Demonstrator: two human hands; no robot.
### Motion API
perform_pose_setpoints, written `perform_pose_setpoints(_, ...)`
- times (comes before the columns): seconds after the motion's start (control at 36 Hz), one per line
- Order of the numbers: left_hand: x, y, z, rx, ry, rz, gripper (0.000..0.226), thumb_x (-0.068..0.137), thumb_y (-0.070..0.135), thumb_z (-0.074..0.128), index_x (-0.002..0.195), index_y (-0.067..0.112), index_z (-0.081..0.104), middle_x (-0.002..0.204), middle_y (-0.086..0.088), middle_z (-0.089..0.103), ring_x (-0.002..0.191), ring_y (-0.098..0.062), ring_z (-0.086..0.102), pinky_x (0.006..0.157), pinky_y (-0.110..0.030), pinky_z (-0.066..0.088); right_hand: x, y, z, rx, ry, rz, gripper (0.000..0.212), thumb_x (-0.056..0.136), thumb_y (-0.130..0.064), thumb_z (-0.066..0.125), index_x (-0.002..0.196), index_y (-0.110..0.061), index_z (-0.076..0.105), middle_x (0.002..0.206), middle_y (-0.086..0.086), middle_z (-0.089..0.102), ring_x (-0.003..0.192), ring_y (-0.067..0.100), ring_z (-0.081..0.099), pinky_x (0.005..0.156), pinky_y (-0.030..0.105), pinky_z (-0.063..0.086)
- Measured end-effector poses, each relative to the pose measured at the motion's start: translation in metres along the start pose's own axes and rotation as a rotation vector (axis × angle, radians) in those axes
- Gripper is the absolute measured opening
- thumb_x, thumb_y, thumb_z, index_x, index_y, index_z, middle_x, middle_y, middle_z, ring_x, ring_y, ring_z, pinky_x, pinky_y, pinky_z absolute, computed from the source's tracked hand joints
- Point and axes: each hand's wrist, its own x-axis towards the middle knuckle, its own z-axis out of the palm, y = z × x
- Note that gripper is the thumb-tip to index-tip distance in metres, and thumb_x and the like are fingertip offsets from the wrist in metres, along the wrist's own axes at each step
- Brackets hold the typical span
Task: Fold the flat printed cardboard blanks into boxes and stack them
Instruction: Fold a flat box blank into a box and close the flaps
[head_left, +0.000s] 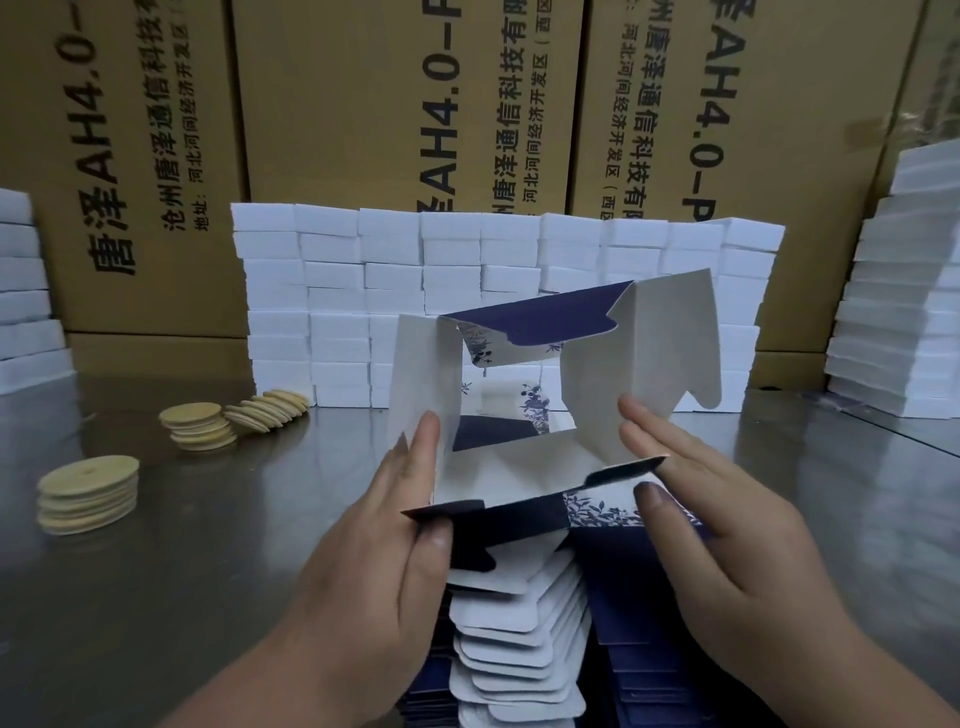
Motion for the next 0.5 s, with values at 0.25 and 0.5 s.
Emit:
perform_pose_setpoints(0.25, 0.005, 0.002, 0.002, 0.047, 0.119, -0.022, 0.051, 0.075, 0.061, 0.015, 0.124, 0.053, 0.007, 0.127, 0.042, 0.012, 0.103, 0.043, 0.006, 0.081, 0.013, 0.015, 0.003, -0.004, 0.002, -0.158, 0.143, -0.109, 0.027, 0.085, -0.016, 0.051, 0.101, -0.012, 0.072, 0.117, -0.024, 0.053, 0.106, -0.003, 0.054, 0.092, 0.004, 0.038)
perform_pose_setpoints(0.5, 0.005, 0.009, 0.000, 0.033, 0.288, -0.069, 0.047, 0.081, 0.033, 0.052, 0.115, 0.056, 0.030, 0.107, 0.037, 0.047, 0.107, 0.014, 0.042, 0.073, 0.011, 0.026, 0.002, -0.007, 0.003, -0.209, 0.162, -0.079, 0.029, 0.084, -0.018, 0.048, 0.098, -0.010, 0.073, 0.104, -0.017, 0.066, 0.099, 0.000, 0.058, 0.089, 0.003, 0.037)
